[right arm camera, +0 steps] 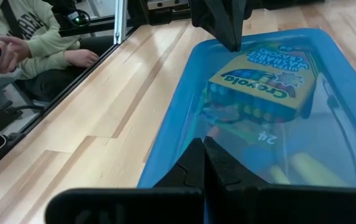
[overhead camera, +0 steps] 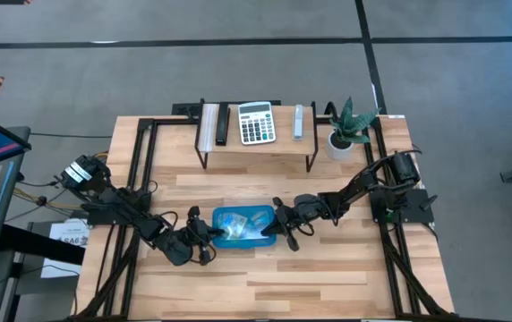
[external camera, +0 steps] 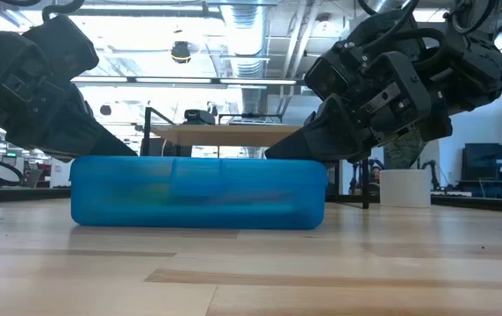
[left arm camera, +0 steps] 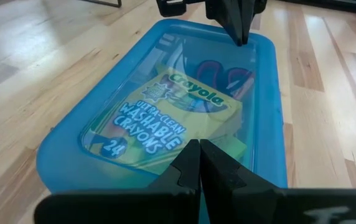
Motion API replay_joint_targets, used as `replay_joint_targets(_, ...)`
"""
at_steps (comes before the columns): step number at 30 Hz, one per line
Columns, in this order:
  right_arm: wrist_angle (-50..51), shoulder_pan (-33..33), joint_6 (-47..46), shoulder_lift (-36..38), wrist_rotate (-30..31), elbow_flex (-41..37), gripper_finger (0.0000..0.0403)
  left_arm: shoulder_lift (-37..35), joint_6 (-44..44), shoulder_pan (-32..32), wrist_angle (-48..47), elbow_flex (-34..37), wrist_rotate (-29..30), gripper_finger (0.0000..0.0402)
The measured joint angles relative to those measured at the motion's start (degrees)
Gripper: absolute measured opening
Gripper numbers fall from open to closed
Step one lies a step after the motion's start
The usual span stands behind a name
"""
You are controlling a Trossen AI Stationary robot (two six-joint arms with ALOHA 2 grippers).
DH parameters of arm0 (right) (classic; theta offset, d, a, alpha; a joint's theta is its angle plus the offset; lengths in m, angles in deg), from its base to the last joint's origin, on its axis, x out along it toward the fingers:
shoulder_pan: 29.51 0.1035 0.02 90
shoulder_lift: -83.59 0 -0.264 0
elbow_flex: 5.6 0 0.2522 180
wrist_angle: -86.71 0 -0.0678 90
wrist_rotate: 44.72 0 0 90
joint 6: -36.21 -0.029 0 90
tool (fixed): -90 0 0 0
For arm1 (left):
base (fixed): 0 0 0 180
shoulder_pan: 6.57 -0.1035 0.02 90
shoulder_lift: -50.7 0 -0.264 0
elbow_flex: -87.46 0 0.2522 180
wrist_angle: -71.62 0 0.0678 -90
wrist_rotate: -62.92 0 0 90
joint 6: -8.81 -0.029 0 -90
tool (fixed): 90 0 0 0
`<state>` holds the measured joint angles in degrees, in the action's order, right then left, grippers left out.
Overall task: Pack school essentials
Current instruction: Close the supply box
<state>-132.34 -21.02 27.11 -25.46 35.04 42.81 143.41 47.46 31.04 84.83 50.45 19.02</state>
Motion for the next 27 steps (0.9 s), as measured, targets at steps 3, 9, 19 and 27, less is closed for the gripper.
replay_joint_targets(3,-0.2,0.0,0.1,0.0,0.1,0.0,0.0008,0.0,-0.1,0.0,0.1,0.0,0.0,0.0000)
replay_joint_targets(9,0.0,0.0,0.1,-0.1,0.2,0.4,0.0008,0.0,-0.4,0.0,0.2,0.0,0.0,0.0000)
replay_joint_targets(19,0.6,0.1,0.3,1.1,-0.1,1.6,0.0008,-1.5,-0.6,0.0,0.6,0.2,-1.3,0.0000)
replay_joint_targets(27,3.1,0.1,1.5,5.8,-0.1,1.5,0.0008,-7.8,-6.0,0.1,-0.7,0.4,-4.3,0.0000)
